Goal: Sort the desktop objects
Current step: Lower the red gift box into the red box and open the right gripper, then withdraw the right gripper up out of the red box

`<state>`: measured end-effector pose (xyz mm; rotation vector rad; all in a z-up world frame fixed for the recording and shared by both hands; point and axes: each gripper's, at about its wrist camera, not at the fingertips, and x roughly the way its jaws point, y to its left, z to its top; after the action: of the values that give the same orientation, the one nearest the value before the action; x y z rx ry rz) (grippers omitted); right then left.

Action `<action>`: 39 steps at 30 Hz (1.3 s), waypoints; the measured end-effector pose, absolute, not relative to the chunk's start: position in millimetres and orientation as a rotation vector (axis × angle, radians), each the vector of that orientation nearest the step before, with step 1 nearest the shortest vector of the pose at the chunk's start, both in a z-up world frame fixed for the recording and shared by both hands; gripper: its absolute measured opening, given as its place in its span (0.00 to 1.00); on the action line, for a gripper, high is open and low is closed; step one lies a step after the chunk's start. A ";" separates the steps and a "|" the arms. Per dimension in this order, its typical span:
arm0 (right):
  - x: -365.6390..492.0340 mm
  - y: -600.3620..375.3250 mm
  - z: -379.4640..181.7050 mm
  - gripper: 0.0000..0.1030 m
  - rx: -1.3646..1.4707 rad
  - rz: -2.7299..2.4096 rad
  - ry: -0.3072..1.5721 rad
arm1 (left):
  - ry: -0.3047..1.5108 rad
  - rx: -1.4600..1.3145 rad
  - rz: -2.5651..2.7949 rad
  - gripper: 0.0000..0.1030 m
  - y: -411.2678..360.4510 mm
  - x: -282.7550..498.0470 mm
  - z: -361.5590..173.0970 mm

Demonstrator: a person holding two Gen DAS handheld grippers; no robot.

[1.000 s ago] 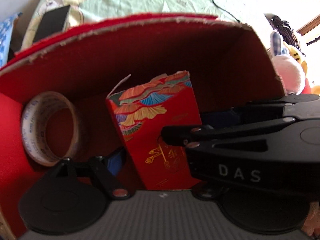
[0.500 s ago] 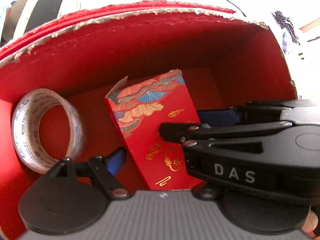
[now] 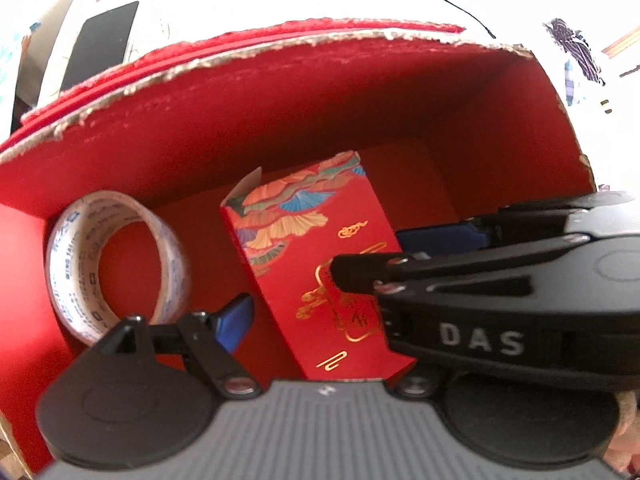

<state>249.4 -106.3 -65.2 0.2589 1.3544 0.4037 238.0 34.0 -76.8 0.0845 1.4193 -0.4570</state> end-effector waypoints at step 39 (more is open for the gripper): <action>235.7 -175.6 -8.1 0.32 0.351 0.394 1.089 | 1.460 0.001 -0.546 0.78 -12.4 243.7 -68.7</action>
<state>235.7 -175.6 -8.1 0.3508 1.0890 0.3940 243.7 -12.4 -68.7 0.0012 1.4598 -0.5465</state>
